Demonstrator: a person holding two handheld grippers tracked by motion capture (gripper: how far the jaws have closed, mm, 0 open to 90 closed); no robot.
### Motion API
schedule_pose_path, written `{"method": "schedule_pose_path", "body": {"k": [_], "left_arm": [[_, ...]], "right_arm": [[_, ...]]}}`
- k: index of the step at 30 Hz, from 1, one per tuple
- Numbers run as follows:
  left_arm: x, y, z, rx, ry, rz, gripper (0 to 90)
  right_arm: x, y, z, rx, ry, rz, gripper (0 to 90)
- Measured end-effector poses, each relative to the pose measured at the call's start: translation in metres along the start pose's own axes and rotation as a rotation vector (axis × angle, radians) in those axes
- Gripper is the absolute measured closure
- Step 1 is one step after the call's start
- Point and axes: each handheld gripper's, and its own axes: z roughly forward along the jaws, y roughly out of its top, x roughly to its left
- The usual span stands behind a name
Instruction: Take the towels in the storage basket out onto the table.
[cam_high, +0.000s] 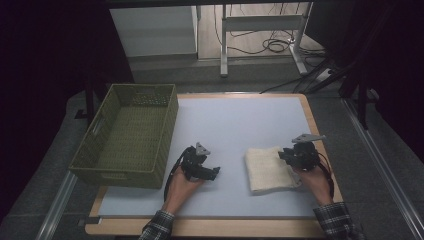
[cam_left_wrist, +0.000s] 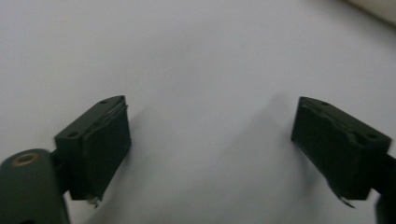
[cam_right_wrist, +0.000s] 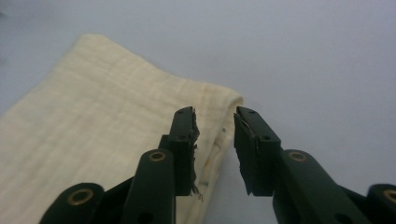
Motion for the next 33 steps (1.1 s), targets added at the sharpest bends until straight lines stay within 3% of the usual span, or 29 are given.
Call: {"method": "schedule_pose_path", "body": {"k": [6, 9, 14, 18, 26, 29, 33], "left_arm": [[-0.011, 0.04, 0.004, -0.037, -0.046, 0.051, 17.0], [-0.017, 0.059, 0.013, -0.046, -0.088, 0.056, 19.7], [-0.032, 0.081, 0.034, -0.051, -0.121, 0.077, 24.5], [-0.038, 0.085, 0.052, -0.031, -0.136, 0.087, 30.1], [-0.039, 0.076, 0.07, 0.025, -0.11, 0.115, 36.5], [-0.038, 0.073, 0.071, 0.016, -0.133, 0.098, 40.2], [-0.042, 0.073, 0.07, 0.024, -0.149, 0.093, 49.4]], "right_arm": [[0.011, -0.014, -0.029, 0.011, 0.012, -0.02, 64.0], [0.016, -0.024, -0.04, 0.018, 0.019, -0.02, 62.4], [0.022, -0.04, -0.049, 0.033, 0.029, -0.01, 57.5], [0.021, -0.051, -0.043, 0.058, 0.021, 0.011, 55.3], [0.024, -0.065, -0.034, 0.065, 0.034, 0.035, 50.8], [0.025, -0.066, -0.035, 0.067, 0.034, 0.045, 56.7], [0.027, -0.065, -0.034, 0.079, 0.077, 0.057, 72.2]]}}
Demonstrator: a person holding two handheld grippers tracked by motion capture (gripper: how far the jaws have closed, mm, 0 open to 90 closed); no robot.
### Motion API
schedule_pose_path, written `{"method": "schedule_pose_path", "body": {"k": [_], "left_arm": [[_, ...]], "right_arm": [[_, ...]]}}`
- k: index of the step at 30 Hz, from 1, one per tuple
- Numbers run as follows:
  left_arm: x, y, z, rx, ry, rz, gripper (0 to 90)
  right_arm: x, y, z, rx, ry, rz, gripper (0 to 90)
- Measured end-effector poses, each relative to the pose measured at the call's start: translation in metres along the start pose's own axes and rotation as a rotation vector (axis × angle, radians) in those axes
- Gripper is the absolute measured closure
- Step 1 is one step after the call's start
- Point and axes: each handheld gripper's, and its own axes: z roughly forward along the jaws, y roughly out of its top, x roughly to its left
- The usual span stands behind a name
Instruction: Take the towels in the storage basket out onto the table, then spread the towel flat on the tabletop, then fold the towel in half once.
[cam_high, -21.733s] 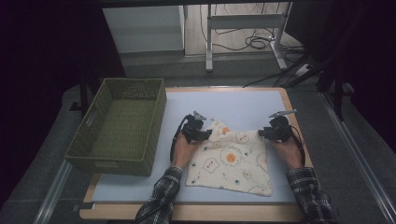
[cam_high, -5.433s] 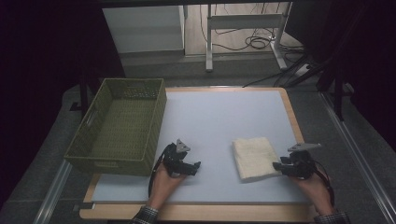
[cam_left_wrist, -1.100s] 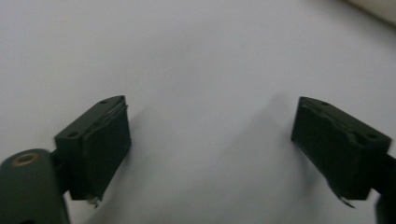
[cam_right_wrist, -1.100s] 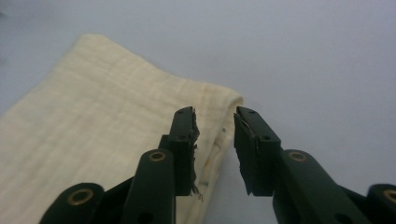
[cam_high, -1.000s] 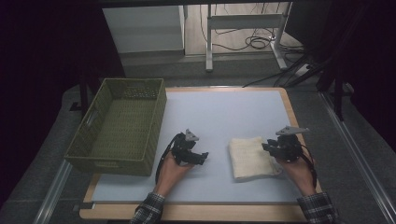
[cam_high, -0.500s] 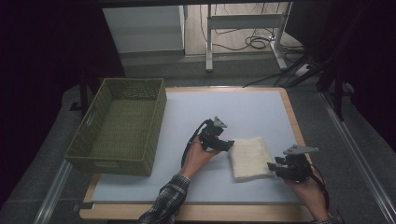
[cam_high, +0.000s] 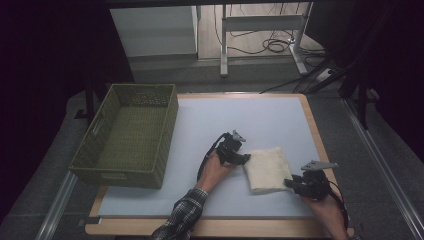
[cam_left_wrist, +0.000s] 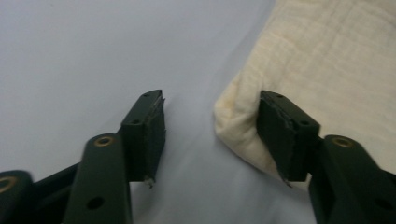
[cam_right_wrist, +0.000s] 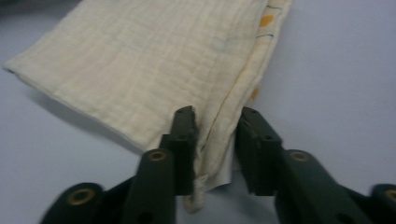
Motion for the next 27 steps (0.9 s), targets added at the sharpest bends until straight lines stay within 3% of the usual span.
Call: {"method": "schedule_pose_path", "body": {"k": [2, 5, 7, 10, 18, 27], "left_arm": [[-0.002, 0.001, 0.0, 0.011, -0.02, 0.0, 59.3], [-0.002, 0.001, 0.0, 0.01, -0.081, -0.007, 77.7], [-0.004, 0.001, 0.0, 0.005, -0.076, 0.005, 82.0], [-0.006, 0.003, -0.005, -0.008, -0.059, 0.031, 83.4], [-0.004, 0.01, -0.023, -0.049, -0.032, 0.055, 82.9], [0.009, 0.012, -0.046, -0.067, -0.001, 0.047, 82.8]], "right_arm": [[-0.002, 0.0, 0.0, 0.004, 0.039, 0.022, 79.0], [-0.004, -0.001, 0.001, -0.005, 0.062, 0.043, 81.7], [-0.004, -0.002, 0.0, -0.011, 0.066, 0.045, 82.4], [-0.005, -0.002, -0.001, -0.021, 0.078, 0.045, 82.7], [0.004, 0.011, -0.01, -0.057, 0.094, 0.007, 82.6], [0.019, 0.032, -0.01, -0.09, 0.13, -0.036, 82.6]]}}
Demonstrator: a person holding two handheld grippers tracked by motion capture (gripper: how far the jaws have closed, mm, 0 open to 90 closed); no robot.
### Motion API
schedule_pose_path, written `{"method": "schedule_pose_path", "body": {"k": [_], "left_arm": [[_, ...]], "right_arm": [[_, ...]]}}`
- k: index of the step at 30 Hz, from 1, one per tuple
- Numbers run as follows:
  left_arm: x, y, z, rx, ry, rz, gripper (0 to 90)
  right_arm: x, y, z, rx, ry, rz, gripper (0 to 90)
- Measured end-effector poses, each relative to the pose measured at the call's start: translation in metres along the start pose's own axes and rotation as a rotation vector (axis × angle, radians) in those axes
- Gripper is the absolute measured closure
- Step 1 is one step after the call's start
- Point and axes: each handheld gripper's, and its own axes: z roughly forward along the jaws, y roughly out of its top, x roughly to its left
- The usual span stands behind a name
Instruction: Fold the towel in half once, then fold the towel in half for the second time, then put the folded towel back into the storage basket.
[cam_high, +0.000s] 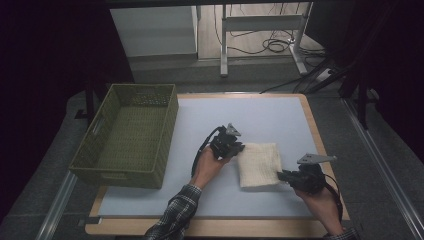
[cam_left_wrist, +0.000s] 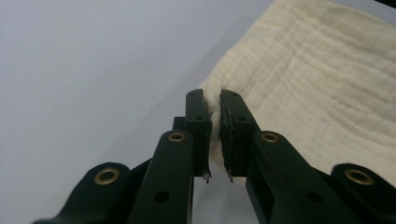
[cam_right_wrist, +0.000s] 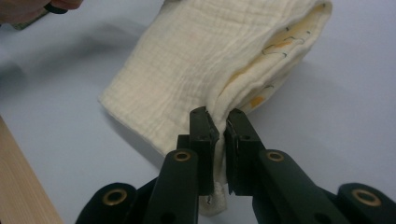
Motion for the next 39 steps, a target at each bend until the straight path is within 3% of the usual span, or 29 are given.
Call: {"method": "schedule_pose_path", "body": {"k": [13, 23, 32, 39], "left_arm": [[0.02, 0.0, -0.036, -0.022, 0.059, -0.016, 82.0], [0.034, 0.003, -0.056, -0.02, 0.093, -0.021, 81.6], [0.048, 0.007, -0.079, -0.011, 0.152, 0.001, 81.6], [0.063, 0.007, -0.101, -0.014, 0.191, -0.009, 81.8]], "right_arm": [[0.02, 0.027, 0.016, -0.015, 0.031, -0.06, 82.5], [0.029, 0.045, 0.028, -0.02, 0.047, -0.08, 82.3], [0.04, 0.065, 0.038, -0.027, 0.059, -0.106, 82.4], [0.051, 0.083, 0.048, -0.035, 0.075, -0.13, 82.3]]}}
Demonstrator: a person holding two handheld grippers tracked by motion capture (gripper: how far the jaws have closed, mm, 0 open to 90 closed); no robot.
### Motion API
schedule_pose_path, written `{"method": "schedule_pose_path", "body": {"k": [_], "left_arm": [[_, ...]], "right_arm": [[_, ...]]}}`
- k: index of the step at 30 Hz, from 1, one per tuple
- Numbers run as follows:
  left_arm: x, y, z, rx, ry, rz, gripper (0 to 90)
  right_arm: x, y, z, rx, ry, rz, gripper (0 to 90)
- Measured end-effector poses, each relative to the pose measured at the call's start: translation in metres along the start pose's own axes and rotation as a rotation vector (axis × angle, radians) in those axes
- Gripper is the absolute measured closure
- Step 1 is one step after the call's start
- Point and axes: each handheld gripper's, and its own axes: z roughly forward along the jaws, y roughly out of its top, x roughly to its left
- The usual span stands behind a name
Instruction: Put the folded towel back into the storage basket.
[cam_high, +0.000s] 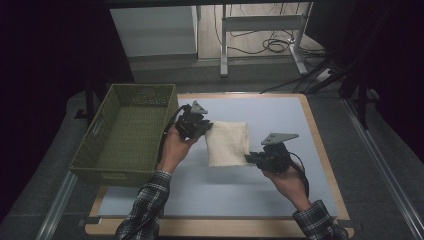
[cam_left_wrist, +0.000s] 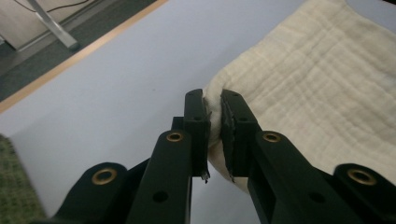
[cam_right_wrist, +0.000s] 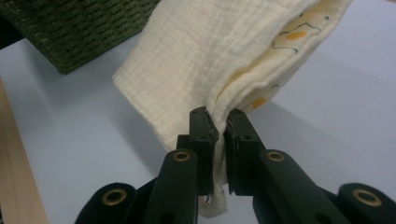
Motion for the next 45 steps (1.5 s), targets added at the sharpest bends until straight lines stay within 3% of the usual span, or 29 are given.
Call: {"method": "schedule_pose_path", "body": {"k": [12, 45], "left_arm": [[0.023, -0.001, -0.028, 0.016, 0.069, 0.008, 81.3], [0.083, -0.017, -0.112, 0.008, 0.225, -0.053, 80.9]], "right_arm": [[0.012, 0.03, 0.018, -0.019, 0.03, -0.019, 82.2], [0.055, 0.102, 0.064, -0.066, 0.105, -0.063, 82.1]]}}
